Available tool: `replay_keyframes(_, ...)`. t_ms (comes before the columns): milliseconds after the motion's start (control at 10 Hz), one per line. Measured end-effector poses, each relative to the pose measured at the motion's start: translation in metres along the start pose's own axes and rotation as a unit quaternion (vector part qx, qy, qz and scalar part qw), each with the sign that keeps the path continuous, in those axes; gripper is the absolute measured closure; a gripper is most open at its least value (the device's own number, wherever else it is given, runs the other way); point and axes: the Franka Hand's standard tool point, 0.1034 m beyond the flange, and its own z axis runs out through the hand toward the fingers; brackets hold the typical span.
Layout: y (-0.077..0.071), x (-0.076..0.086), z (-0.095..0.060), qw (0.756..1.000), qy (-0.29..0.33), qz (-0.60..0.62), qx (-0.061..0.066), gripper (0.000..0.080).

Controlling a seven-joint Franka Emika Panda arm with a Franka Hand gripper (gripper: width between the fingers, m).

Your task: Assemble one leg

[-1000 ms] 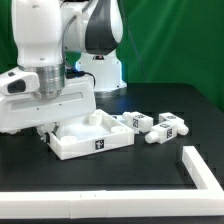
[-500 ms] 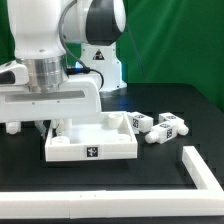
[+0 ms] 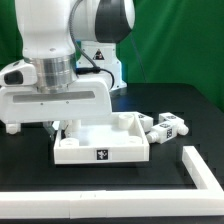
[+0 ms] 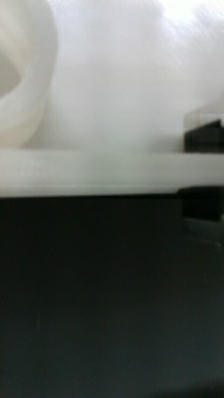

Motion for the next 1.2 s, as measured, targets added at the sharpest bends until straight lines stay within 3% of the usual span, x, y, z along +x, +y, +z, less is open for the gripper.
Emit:
replay_keyframes(200,0.000,0.001,0.003,1.000,-0.002,0.000,0.000,0.0755)
replay_keyframes(500,-0.002,0.055,0.008,1.000,-0.001,-0.005,0.003,0.0755)
replay_keyframes(700,-0.023,0.083,0.005,1.000,0.003,0.021,0.007,0.0755)
replay_keyframes(900,-0.043,0.087,0.006,0.999,0.004,0.040,0.006,0.0755)
replay_keyframes(1200,-0.043,0.085,0.008,0.999,0.002,0.032,0.006,0.0755)
